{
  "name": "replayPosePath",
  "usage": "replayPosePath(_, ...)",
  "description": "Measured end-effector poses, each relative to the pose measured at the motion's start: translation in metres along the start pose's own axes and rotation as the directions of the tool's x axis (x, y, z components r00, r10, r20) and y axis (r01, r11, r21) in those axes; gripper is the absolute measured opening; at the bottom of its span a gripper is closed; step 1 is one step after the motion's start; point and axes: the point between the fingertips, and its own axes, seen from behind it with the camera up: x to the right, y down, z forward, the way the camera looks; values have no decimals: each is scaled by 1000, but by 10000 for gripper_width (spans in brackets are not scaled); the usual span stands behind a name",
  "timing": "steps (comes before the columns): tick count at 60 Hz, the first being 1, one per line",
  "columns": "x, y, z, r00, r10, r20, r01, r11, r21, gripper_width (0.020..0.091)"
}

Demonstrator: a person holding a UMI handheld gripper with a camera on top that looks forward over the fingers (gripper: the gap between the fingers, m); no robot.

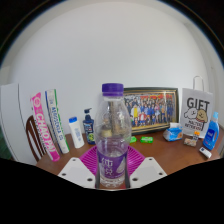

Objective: Pour water

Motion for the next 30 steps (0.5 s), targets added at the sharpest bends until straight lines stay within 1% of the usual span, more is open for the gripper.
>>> replayPosePath(4,17,25,8,1000,-31,1,31,999,-7,334)
replayPosePath(10,41,56,19,999,-50,11,51,998,-42,334)
replayPosePath(13,46,71,24,998,-57,20,58,997,-47,335)
replayPosePath(22,59,112,34,998,-54,39,58,994,-98,340)
replayPosePath(24,58,108,33,997,-56,47,59,996,-68,342)
replayPosePath(25,58,109,32,997,-57,47,60,995,-74,345)
replayPosePath(30,55,108,31,996,-76,48,79,996,-48,380)
